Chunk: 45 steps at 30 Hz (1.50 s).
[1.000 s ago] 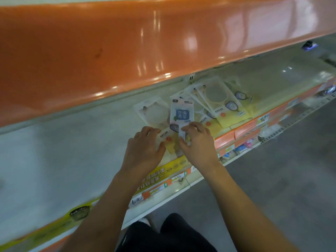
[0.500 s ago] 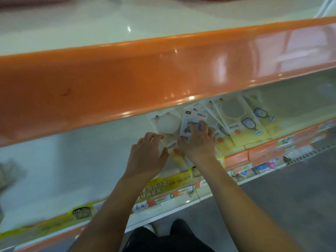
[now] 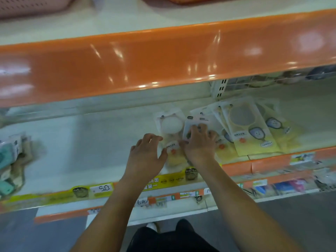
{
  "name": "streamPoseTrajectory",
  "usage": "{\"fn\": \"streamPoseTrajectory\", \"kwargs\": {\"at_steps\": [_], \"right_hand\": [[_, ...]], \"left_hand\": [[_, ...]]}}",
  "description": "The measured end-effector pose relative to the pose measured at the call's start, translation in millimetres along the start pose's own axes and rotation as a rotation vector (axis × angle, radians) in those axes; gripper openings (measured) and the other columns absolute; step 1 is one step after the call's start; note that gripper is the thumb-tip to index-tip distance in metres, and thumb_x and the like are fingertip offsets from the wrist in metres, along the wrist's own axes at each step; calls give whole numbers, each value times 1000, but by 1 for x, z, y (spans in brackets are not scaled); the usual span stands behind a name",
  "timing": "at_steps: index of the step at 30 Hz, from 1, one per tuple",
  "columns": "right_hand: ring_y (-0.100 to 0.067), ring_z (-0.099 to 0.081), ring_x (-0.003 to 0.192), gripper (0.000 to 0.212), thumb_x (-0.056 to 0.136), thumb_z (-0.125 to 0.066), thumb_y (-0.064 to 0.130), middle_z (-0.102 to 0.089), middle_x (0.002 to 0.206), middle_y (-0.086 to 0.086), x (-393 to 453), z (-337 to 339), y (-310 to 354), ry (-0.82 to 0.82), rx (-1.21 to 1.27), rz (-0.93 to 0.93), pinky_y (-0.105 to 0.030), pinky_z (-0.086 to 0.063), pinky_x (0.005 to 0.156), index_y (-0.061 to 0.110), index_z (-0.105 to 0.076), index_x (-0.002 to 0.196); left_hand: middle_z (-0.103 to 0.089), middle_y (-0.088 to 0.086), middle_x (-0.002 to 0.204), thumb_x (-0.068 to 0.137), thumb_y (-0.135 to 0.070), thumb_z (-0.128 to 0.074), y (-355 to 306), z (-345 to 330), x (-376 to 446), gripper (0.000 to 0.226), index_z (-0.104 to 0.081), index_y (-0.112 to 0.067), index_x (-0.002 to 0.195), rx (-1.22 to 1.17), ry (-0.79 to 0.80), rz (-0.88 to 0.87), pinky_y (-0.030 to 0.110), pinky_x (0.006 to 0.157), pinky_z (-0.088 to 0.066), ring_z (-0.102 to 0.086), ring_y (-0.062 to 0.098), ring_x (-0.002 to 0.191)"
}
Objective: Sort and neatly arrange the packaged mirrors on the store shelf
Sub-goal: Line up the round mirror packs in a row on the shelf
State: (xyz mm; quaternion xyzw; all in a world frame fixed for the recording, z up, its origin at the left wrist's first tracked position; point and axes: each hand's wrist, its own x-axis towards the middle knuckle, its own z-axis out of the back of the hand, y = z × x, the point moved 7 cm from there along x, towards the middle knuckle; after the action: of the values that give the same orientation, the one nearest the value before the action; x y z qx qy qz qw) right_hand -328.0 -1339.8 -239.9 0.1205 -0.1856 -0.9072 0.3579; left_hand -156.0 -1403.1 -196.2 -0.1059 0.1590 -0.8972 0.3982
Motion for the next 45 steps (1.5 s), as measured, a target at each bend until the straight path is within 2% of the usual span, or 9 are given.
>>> {"fn": "streamPoseTrajectory", "kwargs": {"at_steps": [2,9,14,17,24,32,38,41,45], "right_hand": [[-37,-30,118,47,83,-60,60,-37,127,-3,2,4,-2,-24,25,21,-48,-38,97,21,-51,106],[-36,-29,122,39,79,-67,41,-35,128,-2,0,13,7,-17,111,147,-40,-35,93,20,-51,108],[-34,-32,118,40,76,-65,36,-41,129,-2,-11,18,43,-72,167,336,-36,-34,97,19,-55,111],[-36,-38,116,43,71,-59,42,-46,125,-3,-17,13,67,-69,206,402,-36,-34,94,18,-58,106],[-35,-39,112,37,72,-69,36,-49,122,-3,-51,-7,120,-6,222,545,-36,-36,87,18,-60,103],[-34,-40,109,36,72,-68,37,-50,120,-4,-99,-47,191,44,180,664,-40,-41,91,18,-60,102],[-32,-42,107,48,66,-45,50,-50,117,-1,-134,-85,258,82,139,703,-35,-36,94,21,-62,99],[-31,-43,110,46,66,-49,49,-49,119,2,-146,-103,293,116,109,712,-32,-32,95,24,-62,102],[-31,-41,112,44,70,-58,46,-49,123,1,-164,-122,337,131,85,742,-33,-34,98,24,-62,108]], "left_hand": [[-50,-2,125,90,-41,-49,-2,1,-5,39,-55,-22,123,13,-24,15,37,90,-41,-54,22,112],[-49,0,128,92,-38,-51,4,12,-26,38,-54,-21,126,52,-67,113,39,89,-44,-55,23,110],[-52,1,125,91,-37,-53,15,22,-44,37,-56,-19,123,83,-98,173,41,83,-48,-58,26,105],[-52,2,126,90,-36,-54,29,30,-54,37,-57,-18,123,85,-123,225,43,84,-48,-57,26,108],[-49,0,129,91,-37,-53,68,47,-77,39,-54,-20,125,63,-152,331,42,88,-45,-54,25,112],[-52,0,124,89,-36,-56,143,72,-121,36,-57,-19,122,24,-204,424,43,85,-48,-57,27,106],[-58,4,117,86,-39,-52,209,102,-156,38,-62,-15,114,-5,-285,439,45,78,-51,-61,29,97],[-59,4,116,84,-40,-48,243,116,-170,42,-62,-14,114,-32,-315,465,46,79,-51,-61,28,99],[-57,3,120,88,-34,-57,287,132,-188,36,-60,-15,118,-42,-324,489,46,85,-49,-59,27,104]]}}
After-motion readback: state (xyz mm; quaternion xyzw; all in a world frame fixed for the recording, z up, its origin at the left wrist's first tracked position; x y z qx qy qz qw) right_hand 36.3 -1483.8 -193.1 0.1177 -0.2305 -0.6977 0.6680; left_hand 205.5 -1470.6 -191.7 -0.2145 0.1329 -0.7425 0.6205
